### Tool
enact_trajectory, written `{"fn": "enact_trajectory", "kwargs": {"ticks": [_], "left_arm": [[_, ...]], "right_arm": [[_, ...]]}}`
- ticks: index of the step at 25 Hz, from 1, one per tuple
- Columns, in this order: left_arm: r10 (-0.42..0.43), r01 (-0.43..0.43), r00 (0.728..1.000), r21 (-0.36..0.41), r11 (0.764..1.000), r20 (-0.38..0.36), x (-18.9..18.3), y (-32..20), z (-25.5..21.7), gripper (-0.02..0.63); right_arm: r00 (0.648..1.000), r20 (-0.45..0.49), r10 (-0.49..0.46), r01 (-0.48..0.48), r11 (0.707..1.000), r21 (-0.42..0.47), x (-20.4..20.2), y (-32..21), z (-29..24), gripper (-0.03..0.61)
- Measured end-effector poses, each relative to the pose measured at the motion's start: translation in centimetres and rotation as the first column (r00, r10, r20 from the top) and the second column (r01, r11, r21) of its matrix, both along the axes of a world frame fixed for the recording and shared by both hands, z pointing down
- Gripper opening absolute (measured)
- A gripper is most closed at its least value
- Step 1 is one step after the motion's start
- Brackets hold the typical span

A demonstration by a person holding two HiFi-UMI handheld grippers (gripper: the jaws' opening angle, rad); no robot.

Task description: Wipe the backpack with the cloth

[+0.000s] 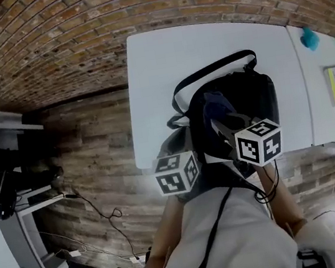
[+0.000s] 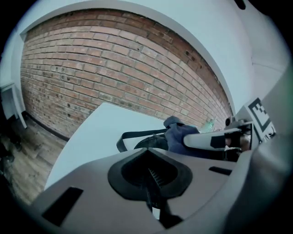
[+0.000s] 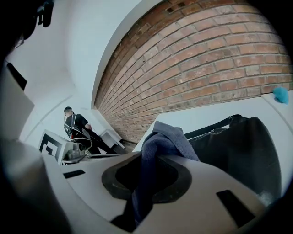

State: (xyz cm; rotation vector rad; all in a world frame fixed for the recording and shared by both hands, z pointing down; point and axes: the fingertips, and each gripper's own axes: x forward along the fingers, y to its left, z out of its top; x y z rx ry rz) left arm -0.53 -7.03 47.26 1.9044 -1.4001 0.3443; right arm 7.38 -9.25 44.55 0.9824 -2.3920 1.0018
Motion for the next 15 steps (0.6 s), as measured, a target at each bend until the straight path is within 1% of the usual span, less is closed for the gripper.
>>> {"fn": "enact_trajectory", "kwargs": {"ticks": [3, 6, 11, 13, 15], "left_arm": [[-0.047, 0.048, 0.999, -0.025, 0.999, 0.004, -0.2, 1.0, 0.6, 0.003], [-0.061, 0.061, 0.998, -0.044, 0.997, 0.012, -0.5, 1.9, 1.1, 0.003], [-0.022, 0.022, 1.000, -0.052, 0.998, 0.002, -0.7, 2.0, 1.7, 0.003], [0.002, -0.002, 1.000, -0.057, 0.998, -0.003, -0.6, 1.7, 2.0, 0.003], [0.018, -0.019, 1.000, -0.070, 0.997, -0.012, -0.5, 1.6, 2.5, 0.003]], "right_arm": [[0.999, -0.024, -0.038, 0.038, 0.999, -0.024, -0.5, -0.8, 1.0, 0.038], [0.996, -0.076, -0.052, 0.048, 0.998, -0.044, -1.1, -1.7, 1.9, 0.038], [0.987, -0.140, -0.080, 0.071, 0.995, -0.071, -2.5, -3.9, 3.7, 0.038], [0.982, -0.177, -0.067, 0.052, 0.995, -0.089, -2.8, -5.4, 4.9, 0.038], [0.974, -0.220, -0.054, 0.025, 0.991, -0.134, -3.1, -6.4, 6.5, 0.038]]}}
